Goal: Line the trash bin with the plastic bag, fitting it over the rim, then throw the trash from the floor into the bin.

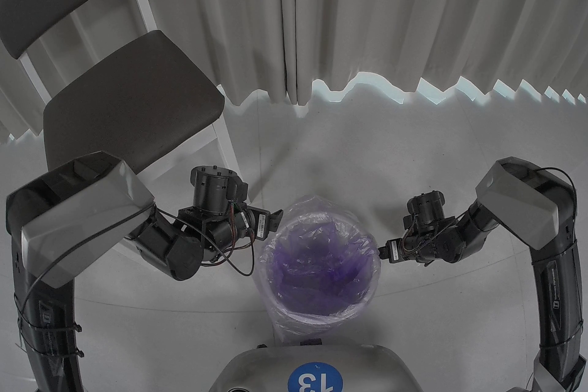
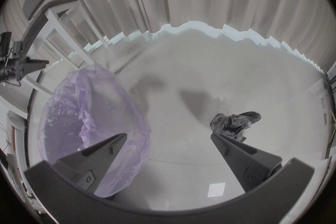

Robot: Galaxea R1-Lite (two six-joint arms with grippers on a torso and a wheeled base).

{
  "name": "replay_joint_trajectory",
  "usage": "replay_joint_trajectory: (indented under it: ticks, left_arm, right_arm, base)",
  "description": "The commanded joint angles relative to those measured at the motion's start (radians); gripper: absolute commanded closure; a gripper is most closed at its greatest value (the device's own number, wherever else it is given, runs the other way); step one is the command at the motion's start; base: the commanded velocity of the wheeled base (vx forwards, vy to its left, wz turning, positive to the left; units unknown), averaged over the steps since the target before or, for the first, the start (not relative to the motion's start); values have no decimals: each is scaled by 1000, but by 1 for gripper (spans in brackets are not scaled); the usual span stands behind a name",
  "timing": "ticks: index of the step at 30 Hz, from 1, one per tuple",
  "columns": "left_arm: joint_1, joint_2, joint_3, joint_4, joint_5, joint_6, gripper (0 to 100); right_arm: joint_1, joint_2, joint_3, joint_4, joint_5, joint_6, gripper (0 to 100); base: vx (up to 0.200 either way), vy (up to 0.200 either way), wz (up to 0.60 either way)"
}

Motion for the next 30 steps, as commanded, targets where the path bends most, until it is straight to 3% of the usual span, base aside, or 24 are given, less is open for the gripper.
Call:
replay_joint_trajectory:
  ticks: [1, 5, 17, 30]
  left_arm:
    - [-34, 63, -85, 8, -10, -1, 0]
    - [-50, 142, -170, 23, -10, 7, 0]
    - [0, 277, -410, 123, -13, 10, 0]
    - [35, 343, -433, 158, -25, 10, 0]
  right_arm:
    - [-6, -110, 140, -102, 19, 3, 0]
    - [-3, -131, 235, -243, 33, -7, 0]
    - [-17, -315, 319, -254, 48, -2, 0]
    - [-42, -343, 327, -271, 68, -2, 0]
  base:
    - [0, 0, 0]
    - [0, 0, 0]
    - [0, 0, 0]
    - [0, 0, 0]
